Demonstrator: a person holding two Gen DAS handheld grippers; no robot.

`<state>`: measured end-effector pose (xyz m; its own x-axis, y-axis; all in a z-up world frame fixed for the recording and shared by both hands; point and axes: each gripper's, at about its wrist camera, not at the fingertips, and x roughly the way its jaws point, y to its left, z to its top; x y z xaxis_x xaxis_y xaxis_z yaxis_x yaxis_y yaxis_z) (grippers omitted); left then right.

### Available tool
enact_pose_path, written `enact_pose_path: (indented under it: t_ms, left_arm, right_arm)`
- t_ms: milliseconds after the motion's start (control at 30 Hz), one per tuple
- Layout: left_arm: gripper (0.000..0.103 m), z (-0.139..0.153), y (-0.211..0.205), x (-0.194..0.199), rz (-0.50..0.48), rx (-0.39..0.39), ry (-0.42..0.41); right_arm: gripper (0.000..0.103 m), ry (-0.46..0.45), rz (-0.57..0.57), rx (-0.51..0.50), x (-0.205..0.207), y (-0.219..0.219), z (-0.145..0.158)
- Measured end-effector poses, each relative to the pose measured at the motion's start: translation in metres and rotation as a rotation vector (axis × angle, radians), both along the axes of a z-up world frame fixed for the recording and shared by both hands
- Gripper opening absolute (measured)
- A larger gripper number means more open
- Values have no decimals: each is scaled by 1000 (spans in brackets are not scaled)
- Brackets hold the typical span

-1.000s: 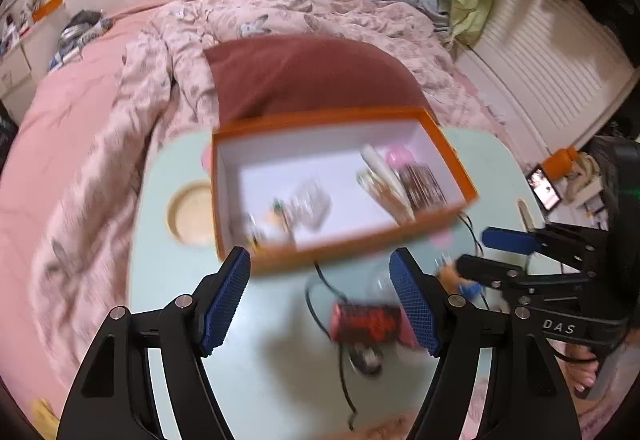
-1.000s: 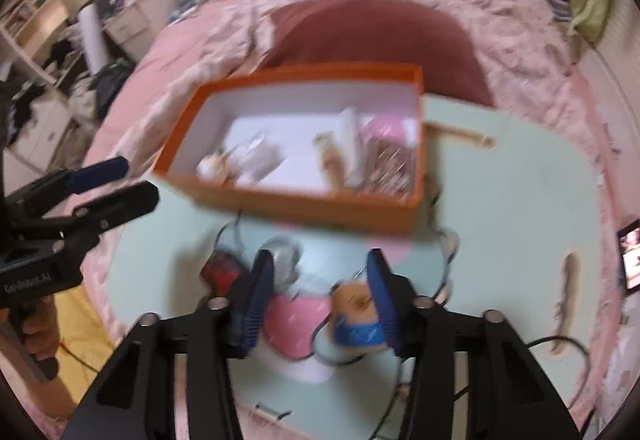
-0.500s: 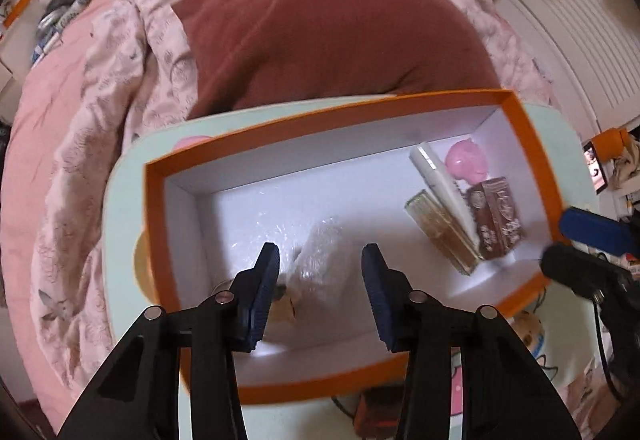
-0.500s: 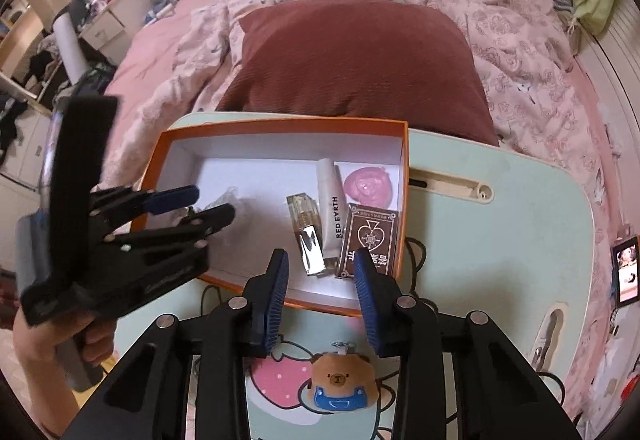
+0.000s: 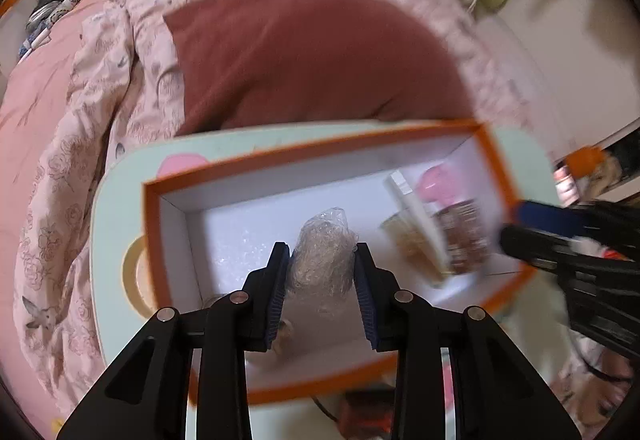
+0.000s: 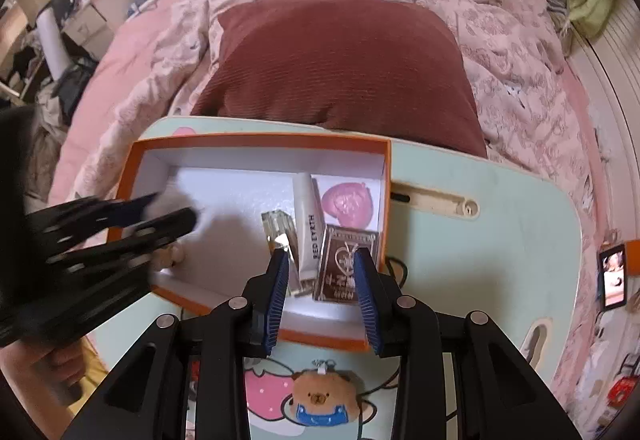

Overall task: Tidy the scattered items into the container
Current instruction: 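Grasp the clear plastic bag with the left gripper while the right gripper grasps the white RED EARTH tube, then lift the tube out with the right gripper while the left gripper lifts the bag, both set on table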

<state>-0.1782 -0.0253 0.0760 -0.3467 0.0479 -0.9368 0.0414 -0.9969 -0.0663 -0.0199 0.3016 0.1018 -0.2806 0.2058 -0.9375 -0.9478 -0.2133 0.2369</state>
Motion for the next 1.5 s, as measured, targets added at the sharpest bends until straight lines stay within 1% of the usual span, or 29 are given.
enact_pose_path:
  t_ms: [100,133,167,200,267,300,400,500,700,767,833,933,1000,1133,1233,1333,1433,1500]
  left_arm:
    - [34,26,3,18,-36,33,53]
    - [34,34,4,25,-48,46,69]
    - [34,38,3,31,-55,56,79]
    - [34,41,1,36,-59,64,85]
    - [34,48,-1,47,-62,74,102]
    - [34,50,-1,52,-63,75,108]
    - [34,54,-1,64,-69,66,119]
    - [34,54,-4,68,-71,65,121]
    - [34,47,-9,69,-60,89,123]
    - [34,45,-9,71,-61,89,118]
    - [34,44,-10,73,-60,87,113]
    - [34,47,-12,78,-53,89,119]
    - [34,50,-13,83,-53,103,131]
    - [34,55,-11,97,-70,115,144]
    - [34,52,-7,112,-81,111,143]
    - [34,41,-5,128,-86,121,128]
    - [34,21,-2,144,-85,107,99]
    - [34,8,-2,151,-61,103,86]
  right_arm:
    - [33,-56,33,-13,-17,13,-8]
    - [29,-64,49,-24,-23,18,-12]
    - [22,-62,66,-40,-29,22,-17]
    - [19,-59,87,-61,-35,27,-22]
    - [18,-71,108,-86,-44,35,-31]
    - [18,-94,109,-92,-48,38,-35]
    - [18,-139,106,-124,-52,44,-48]
    - [18,-156,111,-203,-54,52,-68]
    - [18,-184,109,-184,-56,49,-67]
    - [17,-163,89,-178,-52,47,-66]
    - [17,-103,70,-165,-46,45,-61]
    - [17,-30,46,-125,-35,37,-43]
    - [17,26,42,-97,-26,30,-26]
    - [17,104,79,-8,-16,0,13]
    - [17,147,133,1,-15,-31,30]
    - [17,164,178,11,-17,-65,33]
    - [17,175,204,-41,-15,-87,18]
    - [17,152,211,-63,-14,-99,6]
